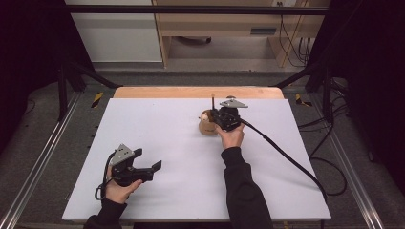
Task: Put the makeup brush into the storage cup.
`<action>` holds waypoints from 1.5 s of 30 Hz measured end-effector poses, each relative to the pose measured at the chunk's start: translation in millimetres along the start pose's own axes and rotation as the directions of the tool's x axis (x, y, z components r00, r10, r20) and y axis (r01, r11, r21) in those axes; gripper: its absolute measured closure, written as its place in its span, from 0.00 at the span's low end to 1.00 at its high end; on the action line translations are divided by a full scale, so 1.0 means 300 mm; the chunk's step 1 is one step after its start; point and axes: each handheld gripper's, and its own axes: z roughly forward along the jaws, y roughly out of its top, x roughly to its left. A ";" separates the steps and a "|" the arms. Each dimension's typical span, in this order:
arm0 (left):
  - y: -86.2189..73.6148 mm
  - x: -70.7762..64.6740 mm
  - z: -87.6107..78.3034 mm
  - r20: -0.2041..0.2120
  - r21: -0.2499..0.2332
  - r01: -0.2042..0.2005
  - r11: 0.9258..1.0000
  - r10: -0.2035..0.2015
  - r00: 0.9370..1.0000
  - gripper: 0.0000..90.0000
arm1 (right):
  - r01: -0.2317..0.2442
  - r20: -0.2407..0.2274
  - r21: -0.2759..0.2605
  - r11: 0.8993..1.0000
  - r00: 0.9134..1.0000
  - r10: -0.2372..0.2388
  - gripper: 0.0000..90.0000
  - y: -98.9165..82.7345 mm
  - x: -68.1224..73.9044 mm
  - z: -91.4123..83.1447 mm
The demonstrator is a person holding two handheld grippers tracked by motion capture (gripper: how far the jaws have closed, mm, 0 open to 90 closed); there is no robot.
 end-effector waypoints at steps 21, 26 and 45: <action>0.000 -0.002 0.000 -0.002 0.001 0.000 1.000 0.000 1.000 0.07 | 0.045 -0.021 -0.039 0.998 0.999 -0.046 0.63 -0.011 -0.023 -0.153; 0.000 -0.002 -0.001 -0.002 0.002 -0.001 1.000 0.001 1.000 0.07 | 0.062 -0.042 -0.053 0.997 0.997 -0.064 0.50 -0.019 -0.012 -0.218; 0.003 0.006 -0.010 -0.010 -0.001 0.004 1.000 -0.004 1.000 0.07 | 0.113 -0.094 -0.116 0.987 0.988 -0.124 0.12 -0.095 0.017 -0.443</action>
